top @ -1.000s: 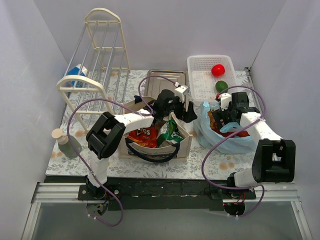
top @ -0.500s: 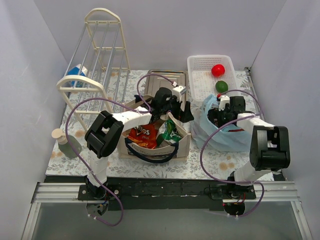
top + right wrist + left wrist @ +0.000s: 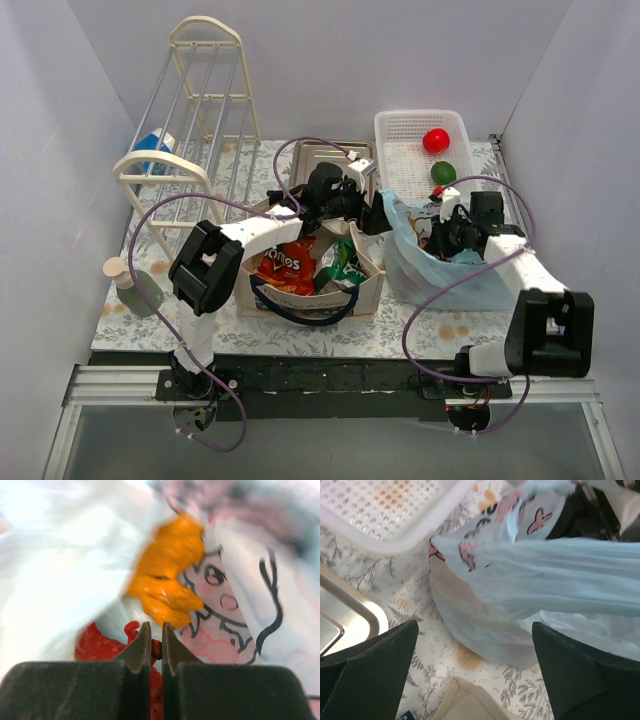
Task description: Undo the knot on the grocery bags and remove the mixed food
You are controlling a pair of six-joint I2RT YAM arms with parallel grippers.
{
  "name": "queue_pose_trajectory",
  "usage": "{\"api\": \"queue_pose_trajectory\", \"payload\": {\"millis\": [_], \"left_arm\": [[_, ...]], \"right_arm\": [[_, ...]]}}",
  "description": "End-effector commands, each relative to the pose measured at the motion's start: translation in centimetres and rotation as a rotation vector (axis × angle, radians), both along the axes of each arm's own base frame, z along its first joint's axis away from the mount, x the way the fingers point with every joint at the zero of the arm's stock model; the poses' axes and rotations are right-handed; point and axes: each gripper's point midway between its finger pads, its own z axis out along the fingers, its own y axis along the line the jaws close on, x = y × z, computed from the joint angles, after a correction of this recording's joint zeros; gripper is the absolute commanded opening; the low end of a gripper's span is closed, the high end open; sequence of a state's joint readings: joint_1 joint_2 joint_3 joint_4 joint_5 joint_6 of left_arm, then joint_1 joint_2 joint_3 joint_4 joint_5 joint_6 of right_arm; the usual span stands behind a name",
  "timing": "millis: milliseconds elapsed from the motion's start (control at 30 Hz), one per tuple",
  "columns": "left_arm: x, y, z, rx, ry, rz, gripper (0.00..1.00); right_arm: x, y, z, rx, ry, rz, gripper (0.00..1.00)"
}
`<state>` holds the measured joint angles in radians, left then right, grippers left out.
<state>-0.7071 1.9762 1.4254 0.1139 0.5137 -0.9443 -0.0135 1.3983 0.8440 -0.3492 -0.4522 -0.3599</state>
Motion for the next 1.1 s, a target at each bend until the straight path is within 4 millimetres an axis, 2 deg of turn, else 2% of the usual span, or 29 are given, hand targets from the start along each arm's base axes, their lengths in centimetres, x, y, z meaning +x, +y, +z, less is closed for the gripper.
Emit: {"api": "queue_pose_trajectory", "payload": {"millis": [0, 33, 100, 133, 367, 533, 633, 667, 733, 767, 800, 833, 867, 933, 967, 1033, 1067], "left_arm": [[0.6, -1.0, 5.5, -0.152, -0.042, -0.089, 0.98], [-0.1, -1.3, 6.1, -0.178, -0.028, -0.133, 0.98], [-0.4, -1.8, 7.0, -0.222, -0.038, -0.169, 0.98], [-1.0, -2.1, 7.0, -0.243, -0.002, -0.201, 0.98], [-2.6, -3.3, 8.1, -0.351, 0.07, -0.269, 0.98], [-2.6, -3.5, 10.0, -0.381, 0.034, -0.274, 0.98], [-3.4, -3.5, 11.3, -0.406, -0.005, -0.324, 0.98], [-3.8, -3.7, 12.0, -0.419, -0.026, -0.351, 0.94], [-5.0, -4.3, 12.1, -0.404, -0.075, -0.417, 0.79], [-5.1, -4.7, 11.5, -0.368, -0.075, -0.415, 0.66], [-5.2, -5.4, 11.1, -0.349, -0.1, -0.398, 0.31], [-5.1, -5.5, 10.6, -0.331, -0.153, -0.402, 0.05], [-5.2, -5.3, 10.3, -0.321, -0.168, -0.401, 0.0], [-5.5, -4.5, 8.5, -0.276, -0.212, -0.433, 0.0], [-5.7, -4.0, 7.3, -0.241, -0.192, -0.443, 0.0], [-6.4, -2.9, 6.3, -0.206, -0.237, -0.464, 0.0], [-6.6, -2.5, 5.7, -0.185, -0.246, -0.464, 0.0]], "right_arm": [[-2.3, 0.2, 2.8, -0.05, -0.112, 0.1, 0.01], [-2.5, 0.2, 4.1, -0.058, -0.169, 0.108, 0.01], [-3.4, 1.0, 4.7, -0.065, -0.209, 0.156, 0.01], [-3.8, 1.1, 5.7, -0.067, -0.254, 0.167, 0.01], [-5.4, 1.9, 7.9, -0.062, -0.313, 0.195, 0.01], [-5.0, 1.4, 11.0, -0.103, -0.42, 0.181, 0.01], [-4.5, 0.7, 11.2, -0.138, -0.454, 0.156, 0.01], [-4.4, 0.7, 11.1, -0.136, -0.449, 0.147, 0.01], [-4.5, 1.0, 10.7, -0.115, -0.428, 0.153, 0.01], [-4.4, 1.1, 10.7, -0.106, -0.428, 0.149, 0.01], [-4.2, 1.2, 10.7, -0.09, -0.416, 0.131, 0.01], [-3.8, 0.9, 11.1, -0.094, -0.422, 0.106, 0.01], [-3.3, 0.8, 11.6, -0.094, -0.432, 0.084, 0.01], [-2.2, 0.1, 12.6, -0.104, -0.433, 0.017, 0.01], [-1.4, -0.2, 14.5, -0.101, -0.474, -0.001, 0.01], [-0.3, -0.3, 17.0, -0.083, -0.529, -0.025, 0.01], [0.3, -0.5, 19.3, -0.081, -0.583, -0.038, 0.01]]}}
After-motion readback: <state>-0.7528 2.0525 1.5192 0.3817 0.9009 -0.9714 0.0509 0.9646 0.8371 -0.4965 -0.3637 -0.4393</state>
